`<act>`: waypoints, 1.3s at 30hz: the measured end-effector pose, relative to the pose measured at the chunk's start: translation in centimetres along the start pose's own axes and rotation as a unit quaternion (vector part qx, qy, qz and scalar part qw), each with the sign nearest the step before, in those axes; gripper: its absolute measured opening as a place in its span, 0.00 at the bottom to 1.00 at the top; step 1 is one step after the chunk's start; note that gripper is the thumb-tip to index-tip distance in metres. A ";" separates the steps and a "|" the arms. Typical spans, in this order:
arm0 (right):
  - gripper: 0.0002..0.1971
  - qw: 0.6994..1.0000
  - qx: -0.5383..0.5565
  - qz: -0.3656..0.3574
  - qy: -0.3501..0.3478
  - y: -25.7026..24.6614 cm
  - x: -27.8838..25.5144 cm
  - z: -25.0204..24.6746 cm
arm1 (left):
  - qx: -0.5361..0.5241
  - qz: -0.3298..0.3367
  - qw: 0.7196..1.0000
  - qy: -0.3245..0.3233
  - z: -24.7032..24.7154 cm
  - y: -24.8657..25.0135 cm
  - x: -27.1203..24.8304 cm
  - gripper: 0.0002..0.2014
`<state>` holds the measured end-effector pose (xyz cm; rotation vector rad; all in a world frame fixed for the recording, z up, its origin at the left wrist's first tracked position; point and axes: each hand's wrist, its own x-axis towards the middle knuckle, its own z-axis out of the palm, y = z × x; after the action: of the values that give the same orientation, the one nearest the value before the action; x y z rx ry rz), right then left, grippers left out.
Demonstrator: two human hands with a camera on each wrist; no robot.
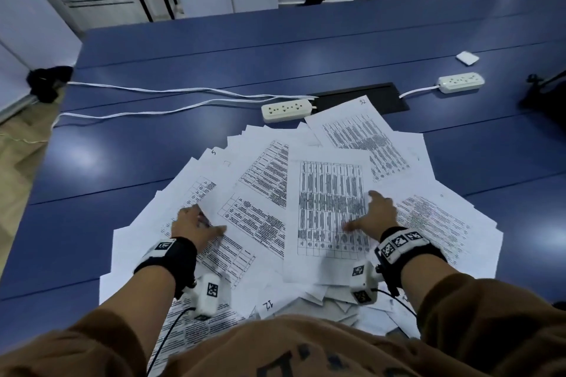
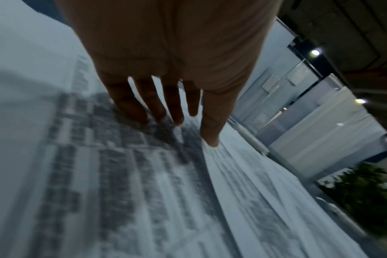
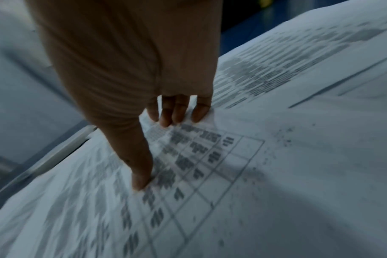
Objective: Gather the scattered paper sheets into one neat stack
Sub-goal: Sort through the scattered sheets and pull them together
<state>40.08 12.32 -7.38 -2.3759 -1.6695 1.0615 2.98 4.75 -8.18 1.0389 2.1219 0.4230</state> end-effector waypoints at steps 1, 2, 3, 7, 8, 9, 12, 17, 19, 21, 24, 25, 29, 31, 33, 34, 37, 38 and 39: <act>0.64 1.000 0.008 -0.026 -0.016 -0.3 0.0 0.7 | -0.039 0.003 0.999 -0.028 0.4 0.3 0.1 0.33; 0.62 0.998 0.022 -0.054 -0.033 -0.7 -0.4 1.2 | -0.075 0.003 0.996 -0.054 0.8 0.8 0.0 0.33; 0.58 0.995 0.037 -0.083 -0.051 -1.0 -0.6 1.6 | -0.101 -0.003 0.992 -0.074 1.3 1.3 -0.1 0.33; 0.41 0.976 0.060 -0.167 -0.129 -1.5 -0.7 2.6 | -0.142 0.005 0.980 -0.136 3.1 4.5 -2.2 0.34; 0.37 0.974 0.077 -0.173 -0.120 -1.6 -0.7 2.5 | -0.154 0.006 0.978 -0.141 3.8 5.2 -2.7 0.33; 0.33 0.977 0.097 -0.171 -0.079 -1.5 -0.5 2.3 | -0.170 0.011 0.976 -0.138 4.5 5.9 -3.1 0.29; 0.32 0.992 0.051 -0.039 0.113 -1.0 0.7 0.5 | -0.192 0.008 0.977 -0.090 5.8 7.1 -3.3 0.20; 0.42 0.996 -0.049 0.033 0.068 0.6 2.0 -1.5 | -0.280 -0.028 0.959 -0.042 6.2 8.5 -2.4 0.12; 0.42 0.998 -0.037 -0.028 0.050 0.5 1.9 -1.0 | -0.303 -0.025 0.951 -0.052 6.6 9.9 -2.5 0.11; 0.40 0.997 -0.008 -0.074 0.029 0.2 1.9 -0.6 | -0.315 -0.024 0.946 -0.076 7.7 11.3 -2.4 0.18; 0.35 0.982 0.119 -0.134 -0.051 0.1 2.1 -1.0 | -0.281 -0.008 0.957 -0.071 9.6 12.8 -2.6 0.37; 0.31 0.976 0.155 -0.139 -0.071 0.2 2.4 -1.4 | -0.249 -0.003 0.967 -0.060 10.1 13.2 -2.8 0.39; 0.26 0.981 0.137 -0.087 0.102 1.8 6.0 -4.9 | -0.173 -0.008 0.985 -0.021 10.7 13.4 -2.5 0.38; 0.30 0.977 0.087 -0.006 0.193 3.6 8.2 -7.1 | -0.176 -0.025 0.984 -0.020 10.2 12.4 -1.9 0.42; 0.41 0.979 0.045 0.057 0.189 5.3 10.0 -8.4 | -0.185 -0.044 0.982 -0.015 9.4 11.1 -1.5 0.37; 0.46 0.982 0.025 0.068 0.175 5.9 10.8 -8.8 | -0.190 -0.054 0.980 -0.013 9.0 10.4 -1.5 0.30; 0.51 0.986 -0.031 0.069 0.148 6.8 12.2 -9.7 | -0.209 -0.070 0.975 0.014 7.8 8.7 -1.8 0.15; 0.52 0.989 -0.045 0.066 0.125 6.7 12.4 -9.9 | -0.221 -0.078 0.972 0.026 7.5 8.1 -1.9 0.14; 0.51 0.992 -0.047 0.062 0.101 6.8 12.9 -10.1 | -0.223 -0.082 0.971 0.036 7.2 7.6 -2.1 0.14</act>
<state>53.57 23.72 -8.88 -2.5763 -1.5539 0.7393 13.25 7.71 -7.88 0.5941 2.0234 0.8211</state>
